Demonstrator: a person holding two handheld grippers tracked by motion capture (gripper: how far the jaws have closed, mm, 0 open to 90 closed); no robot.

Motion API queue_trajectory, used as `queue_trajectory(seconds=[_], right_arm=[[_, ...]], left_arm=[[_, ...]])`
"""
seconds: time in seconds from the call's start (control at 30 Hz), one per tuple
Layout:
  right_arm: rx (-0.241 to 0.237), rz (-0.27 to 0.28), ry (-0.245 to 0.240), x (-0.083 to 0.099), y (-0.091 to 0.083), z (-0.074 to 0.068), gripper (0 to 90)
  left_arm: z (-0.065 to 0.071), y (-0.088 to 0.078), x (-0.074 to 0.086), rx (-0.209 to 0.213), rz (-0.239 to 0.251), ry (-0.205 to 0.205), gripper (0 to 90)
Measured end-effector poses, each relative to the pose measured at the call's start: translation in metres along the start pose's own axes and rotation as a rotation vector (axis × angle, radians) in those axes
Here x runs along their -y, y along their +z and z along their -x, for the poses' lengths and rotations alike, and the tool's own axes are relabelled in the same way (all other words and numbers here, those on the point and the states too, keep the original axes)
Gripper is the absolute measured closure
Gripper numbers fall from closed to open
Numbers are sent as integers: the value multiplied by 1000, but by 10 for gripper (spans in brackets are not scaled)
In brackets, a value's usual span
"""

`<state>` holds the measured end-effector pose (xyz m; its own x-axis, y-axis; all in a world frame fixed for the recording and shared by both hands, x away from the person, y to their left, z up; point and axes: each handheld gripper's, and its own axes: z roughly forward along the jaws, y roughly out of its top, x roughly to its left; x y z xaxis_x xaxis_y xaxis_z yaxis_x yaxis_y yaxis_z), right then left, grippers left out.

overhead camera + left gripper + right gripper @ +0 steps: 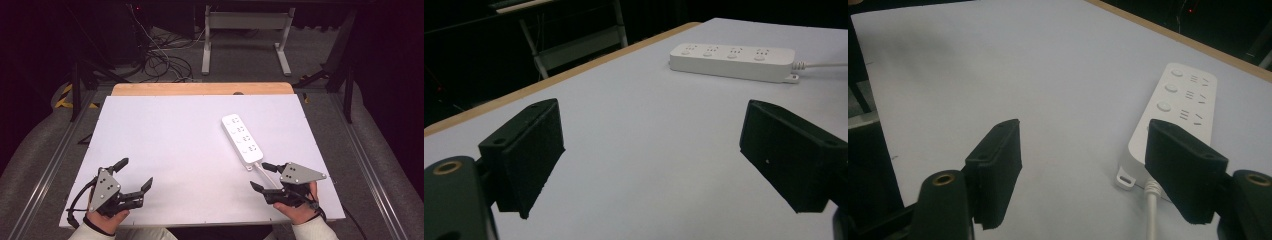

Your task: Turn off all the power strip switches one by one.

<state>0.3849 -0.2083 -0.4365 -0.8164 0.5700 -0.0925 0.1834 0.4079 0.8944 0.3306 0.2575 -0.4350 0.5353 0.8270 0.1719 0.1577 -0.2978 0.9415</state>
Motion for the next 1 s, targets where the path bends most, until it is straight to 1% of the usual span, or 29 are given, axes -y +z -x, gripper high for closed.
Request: queue_trajectory(seconds=[0.07, 0.13, 0.27, 0.37, 0.4, 0.43, 0.47, 0.53, 0.57, 0.6, 0.63, 0.67, 0.73, 0.87, 0.9, 0.93, 0.97, 1.0], right_arm=[[-1, -2, -4, -1, 0, 0, 314], [-6, -4, 6, -2, 0, 1, 319], [-9, -9, 10, -5, 0, 2, 330], [-14, -20, 10, -12, 1, 5, 354], [-8, -28, 8, -14, 1, 6, 369], [-10, -32, 12, -16, 1, 7, 411], [-21, -42, 4, -18, 1, 8, 449], [-19, -49, 5, -20, 2, 9, 445], [-8, -52, 0, -25, 2, 11, 485], [-8, -52, 0, -25, 2, 11, 485], [-16, -51, -3, -30, 3, 14, 523], [-10, -53, -6, -33, 3, 16, 537], [-17, -54, -3, -37, 5, 20, 574], [-15, -64, -4, -42, 8, 25, 599], [-7, -82, -5, -45, 10, 29, 629], [-7, -82, -5, -45, 10, 29, 629], [-3, -90, 3, -48, 12, 33, 657], [-5, -94, 6, -49, 14, 35, 660]], left_arm=[[0, 0, 0, 0, 1, 0, 112], [0, 0, 0, 1, 0, 1, 112], [0, 0, 0, -1, -2, 1, 112], [0, 0, 0, -3, -2, 1, 112], [0, 0, 0, -3, -2, 1, 112], [1, 0, 0, -2, 0, -1, 113], [1, 0, 0, -2, 0, -1, 112], [1, 1, 0, -2, -4, 3, 112], [1, 1, 0, -2, -1, 0, 113], [1, 1, 0, -2, -1, 0, 113], [1, 0, 0, -2, -2, 1, 113], [1, 0, 0, -2, -2, 1, 113], [1, 0, 0, -3, -3, 2, 112], [0, 0, 1, -4, -4, 2, 113], [0, 0, 1, -3, -5, 3, 113], [0, 0, 1, -3, -5, 3, 113], [0, 0, 1, -3, -5, 2, 113], [0, 0, 1, -3, -5, 2, 113]])
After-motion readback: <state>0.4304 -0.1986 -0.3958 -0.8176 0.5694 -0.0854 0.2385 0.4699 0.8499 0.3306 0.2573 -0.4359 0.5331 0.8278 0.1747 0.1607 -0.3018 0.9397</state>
